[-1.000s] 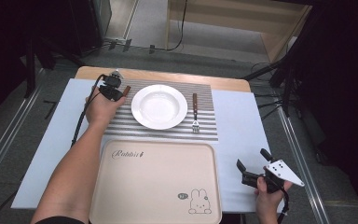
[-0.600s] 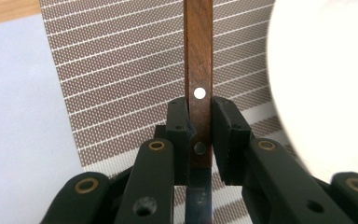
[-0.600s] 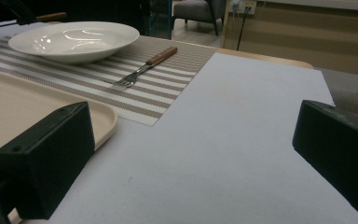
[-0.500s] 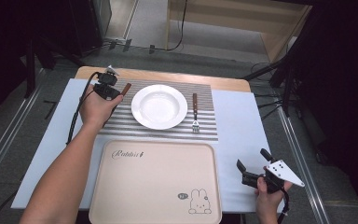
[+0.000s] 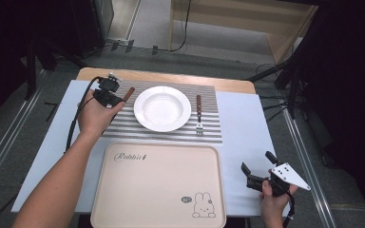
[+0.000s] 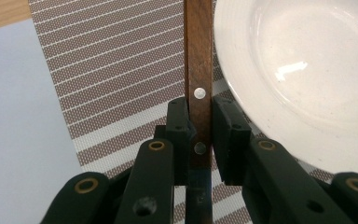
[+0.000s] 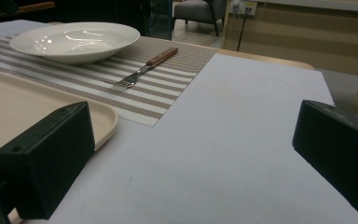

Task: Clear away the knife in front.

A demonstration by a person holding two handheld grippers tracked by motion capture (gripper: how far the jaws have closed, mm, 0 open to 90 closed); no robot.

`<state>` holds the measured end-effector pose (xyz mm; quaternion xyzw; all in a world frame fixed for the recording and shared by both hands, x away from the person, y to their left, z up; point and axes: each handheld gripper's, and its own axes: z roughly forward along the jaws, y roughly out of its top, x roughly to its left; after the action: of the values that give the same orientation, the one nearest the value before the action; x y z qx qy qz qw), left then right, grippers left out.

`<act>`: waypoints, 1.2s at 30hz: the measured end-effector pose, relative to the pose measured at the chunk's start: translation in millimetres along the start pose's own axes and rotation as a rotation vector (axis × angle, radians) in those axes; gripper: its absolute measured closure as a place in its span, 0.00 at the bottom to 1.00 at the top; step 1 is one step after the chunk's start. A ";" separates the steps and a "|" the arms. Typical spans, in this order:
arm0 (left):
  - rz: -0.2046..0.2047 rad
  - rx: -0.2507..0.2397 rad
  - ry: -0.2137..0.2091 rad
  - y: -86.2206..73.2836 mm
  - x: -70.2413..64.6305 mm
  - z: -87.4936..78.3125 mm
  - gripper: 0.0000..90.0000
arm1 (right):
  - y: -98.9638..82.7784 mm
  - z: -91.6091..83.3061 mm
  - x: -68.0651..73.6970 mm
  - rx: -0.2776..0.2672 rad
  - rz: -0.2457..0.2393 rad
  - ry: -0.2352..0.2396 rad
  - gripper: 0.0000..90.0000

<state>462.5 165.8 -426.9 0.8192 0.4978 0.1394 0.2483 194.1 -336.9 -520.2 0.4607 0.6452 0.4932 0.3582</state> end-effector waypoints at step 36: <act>0.098 -0.057 -0.134 -52.4 -45.5 -42.5 0.84 | 0.1 -0.5 0.2 -0.002 -0.004 -0.005 0.00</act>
<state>382.0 157.0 -419.0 0.8426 0.4352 0.1104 0.2974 193.5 -336.8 -520.0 0.4603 0.6448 0.4920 0.3609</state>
